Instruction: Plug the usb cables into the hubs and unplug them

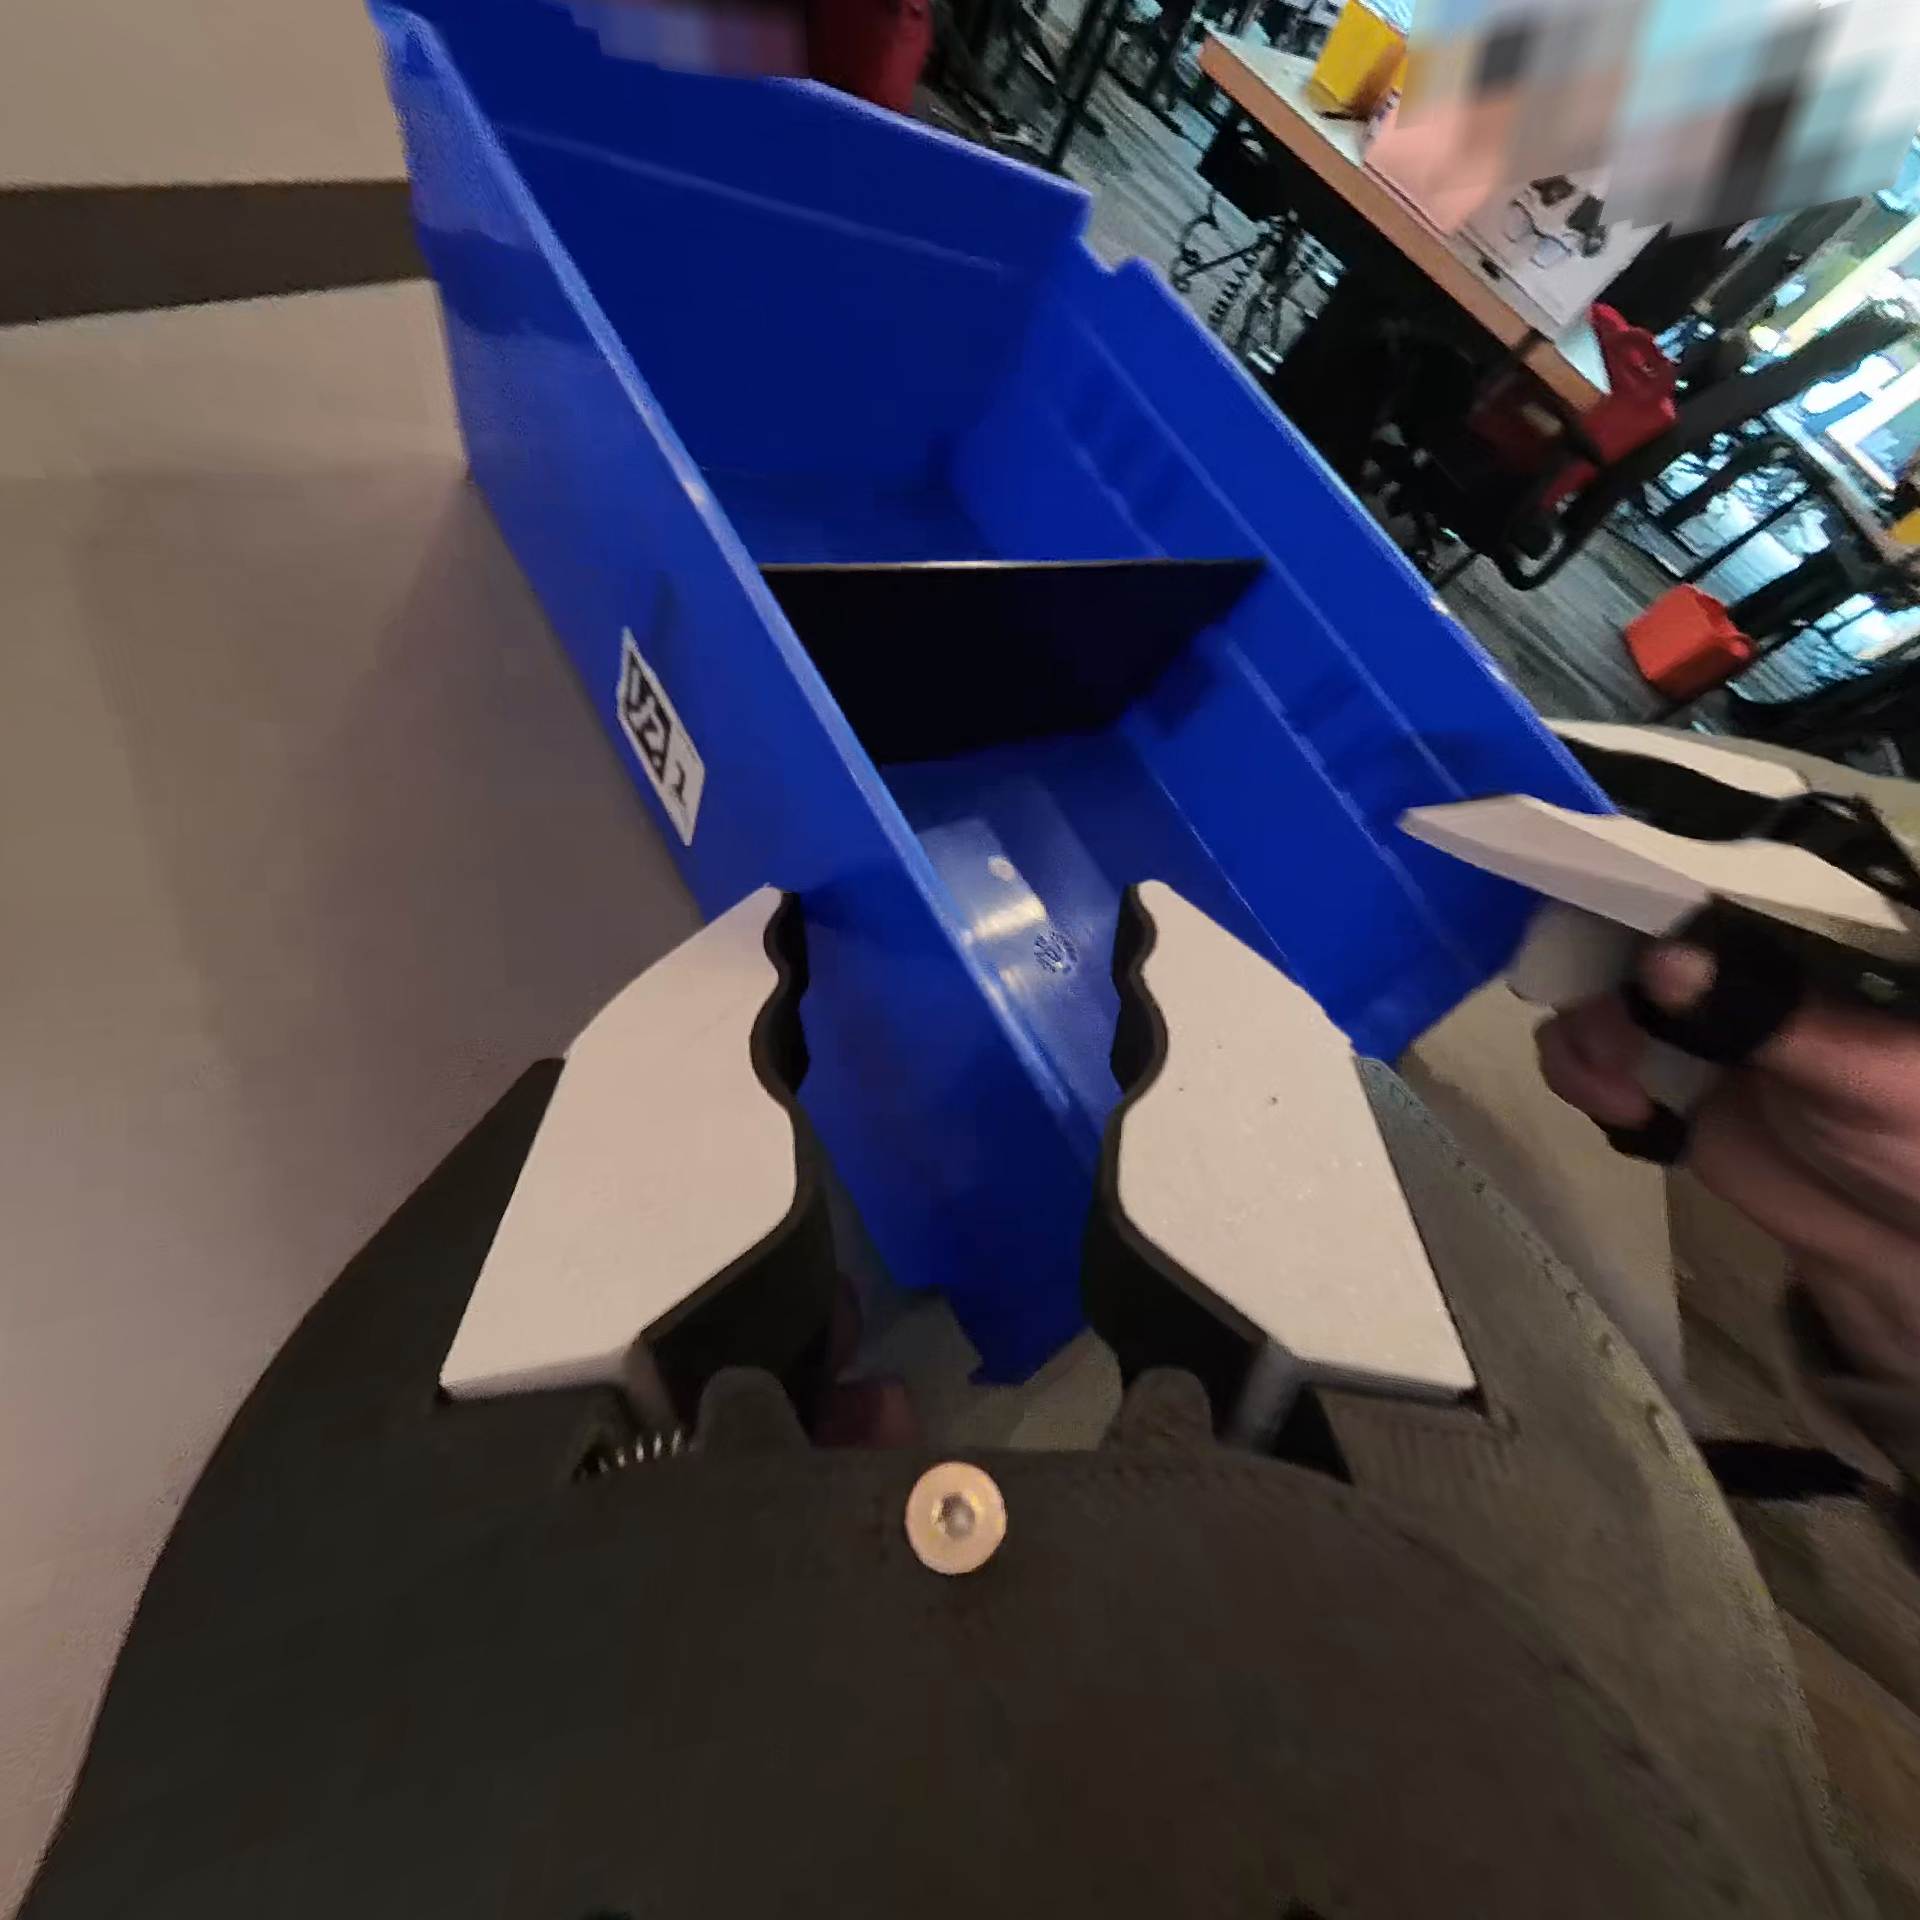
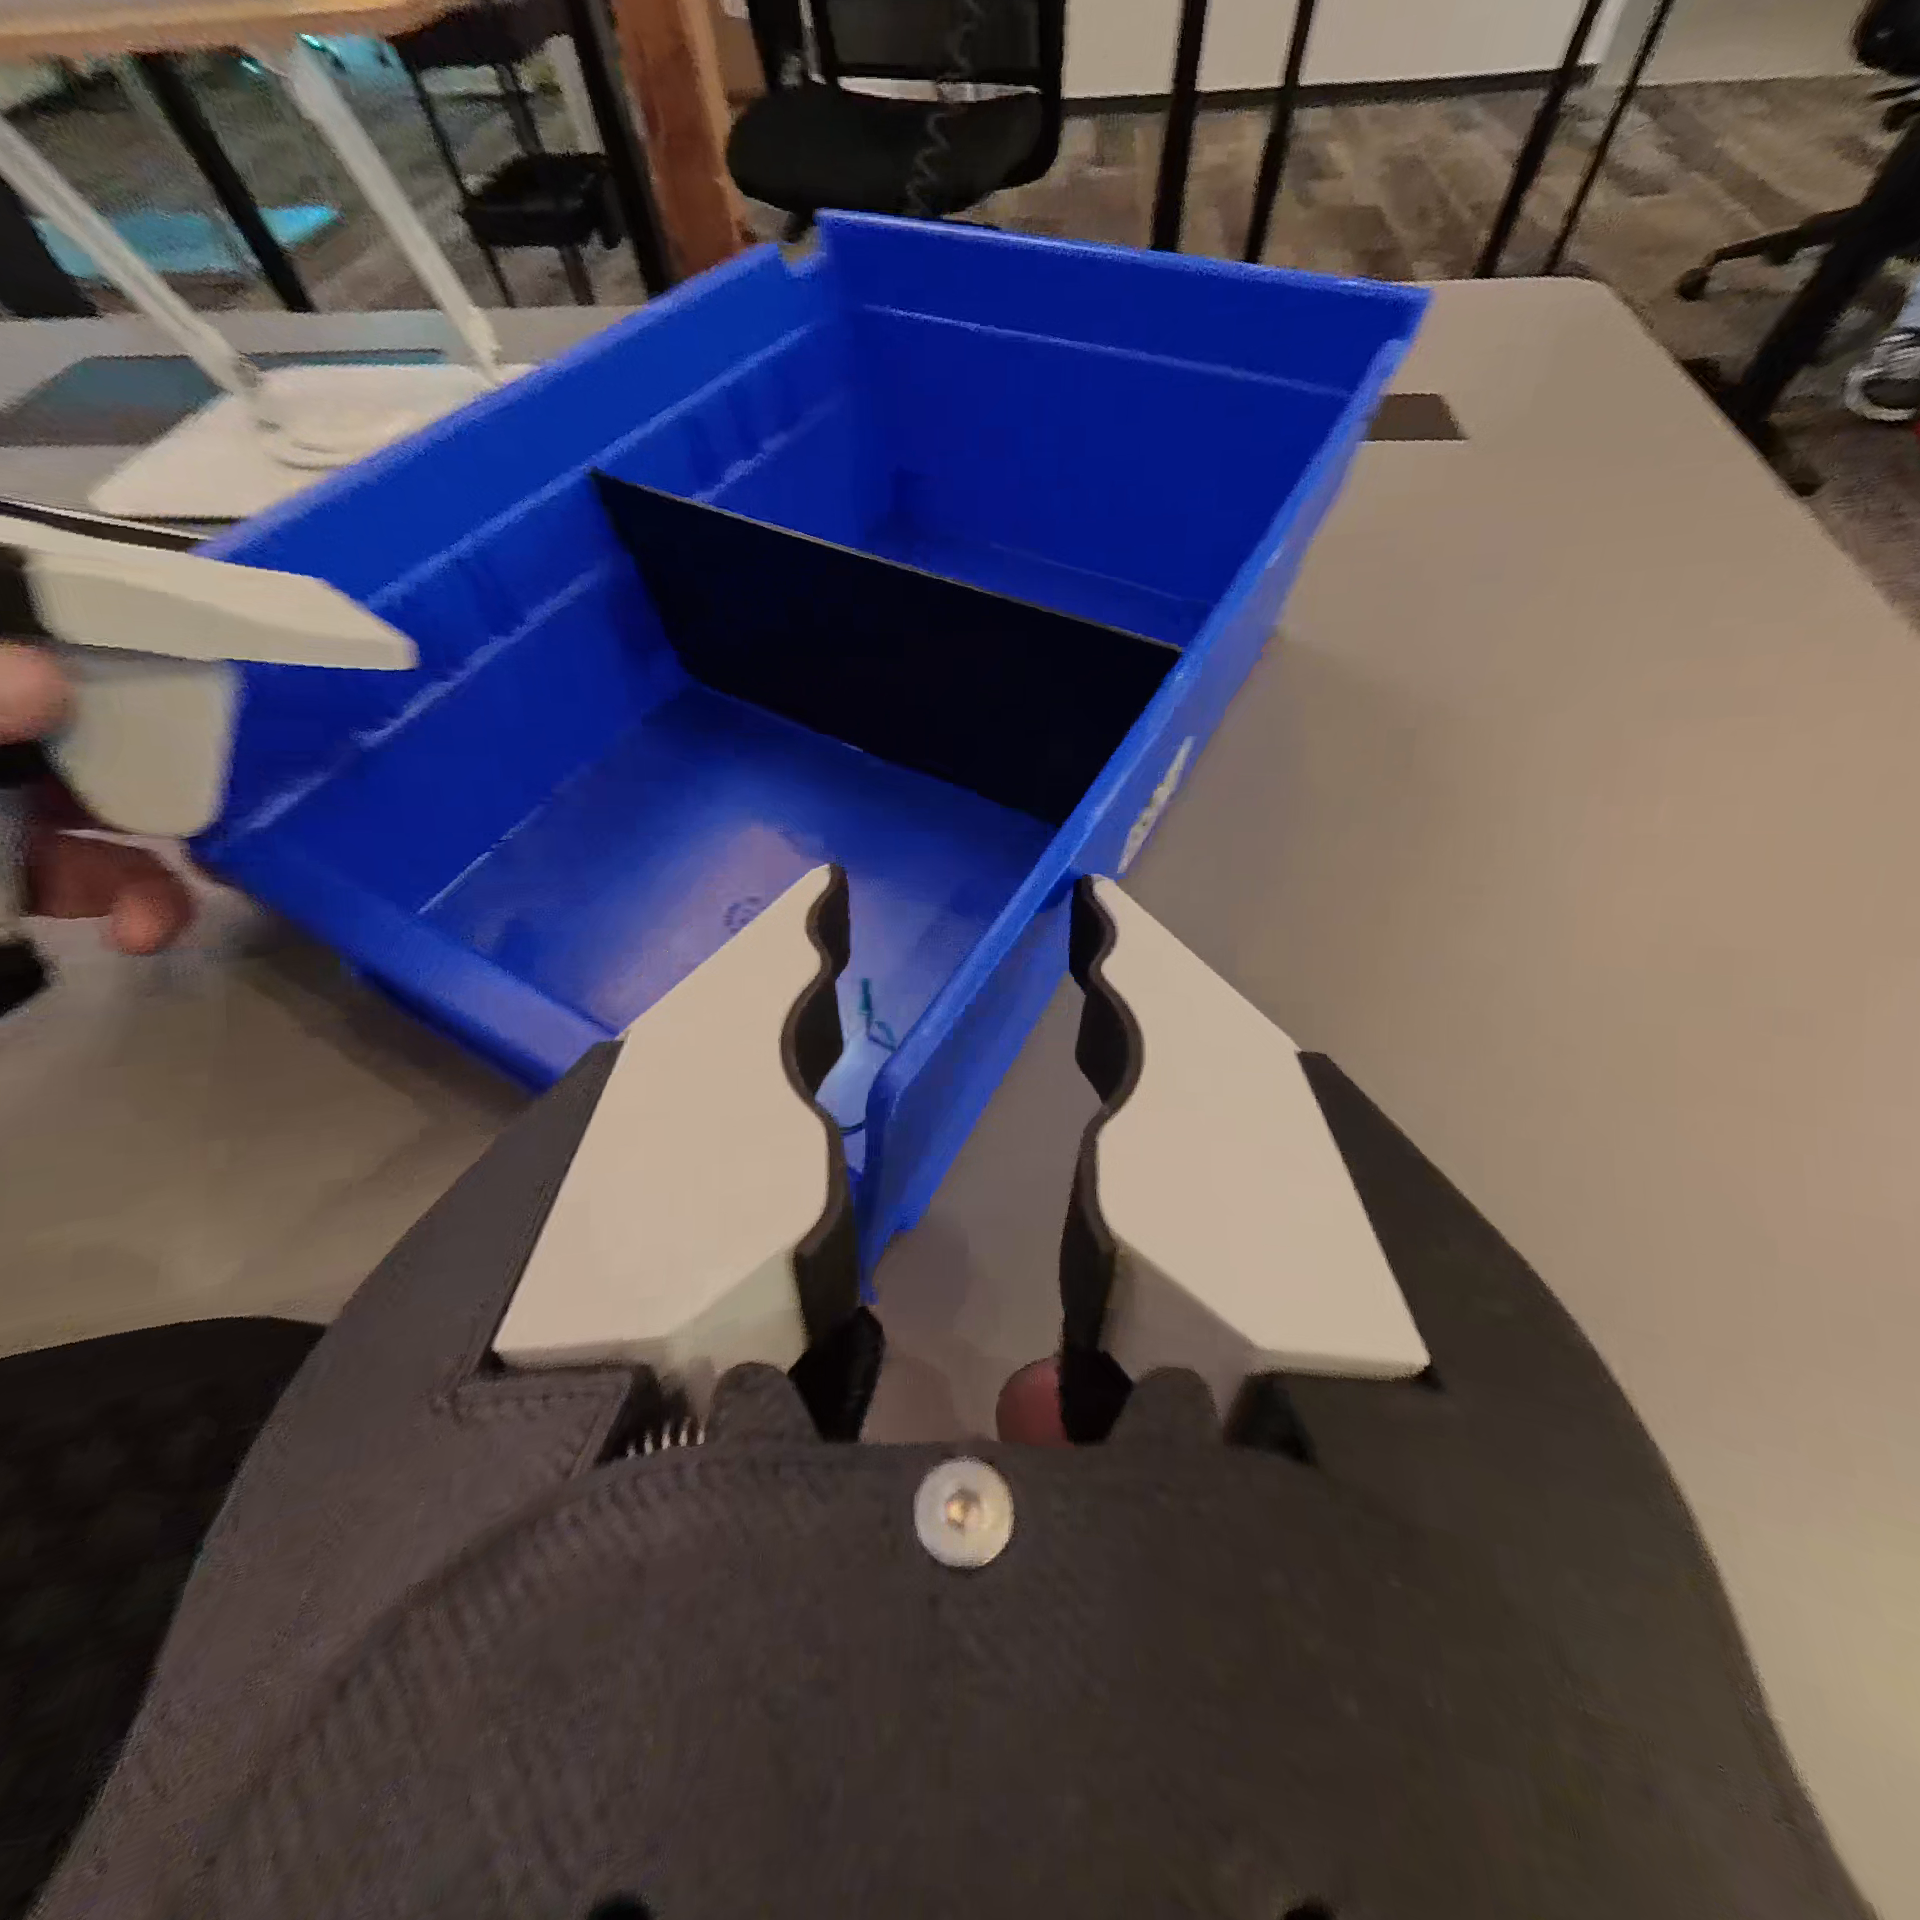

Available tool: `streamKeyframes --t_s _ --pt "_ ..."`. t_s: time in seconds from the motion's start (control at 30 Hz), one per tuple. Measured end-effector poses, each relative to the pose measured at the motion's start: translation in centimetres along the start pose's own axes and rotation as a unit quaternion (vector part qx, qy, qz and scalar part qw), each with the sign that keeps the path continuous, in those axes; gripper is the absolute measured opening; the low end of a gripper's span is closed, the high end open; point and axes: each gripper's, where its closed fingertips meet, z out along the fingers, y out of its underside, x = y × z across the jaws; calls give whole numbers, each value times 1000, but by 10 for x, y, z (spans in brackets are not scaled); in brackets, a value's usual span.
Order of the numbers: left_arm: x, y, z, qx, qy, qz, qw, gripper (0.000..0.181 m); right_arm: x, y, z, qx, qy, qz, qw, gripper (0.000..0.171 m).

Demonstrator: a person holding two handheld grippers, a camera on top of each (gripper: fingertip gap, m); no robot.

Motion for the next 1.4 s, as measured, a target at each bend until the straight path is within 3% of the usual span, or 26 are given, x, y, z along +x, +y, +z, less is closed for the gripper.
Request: streamKeyframes --t_s 0.17,0.3,0.67,0.97,1.03,1.13,1.23,1.4 --pt "32 5 14 -17 47 7 999 64 53 -4 4 -4 68 -26 997 17" --pt "46 2 37 -16 38 5 999 66 94 -13 14 -10 113 -42 993 3" --pt "55 -34 114 22 22 -36 999 70 182 -41 68 -11 108 -1 994 8" --pt "38 -62 150 42 10 -49 998 70 212 -59 104 -2 104 20 994 8" --pt "35 -64 151 43 10 -47 998 70 213 -59 106 -6 101 13 995 9" --pt "38 -61 147 33 22 -42 998 80 211 -71 94 31 91 20 995 34" --pt "41 -68 123 53 -1 38 998 83 214 -95 61 97 132 -3 986 50" --pt "36 -88 58 96 -7 92 991 81 149 -147 14 194 143 -108 965 48"
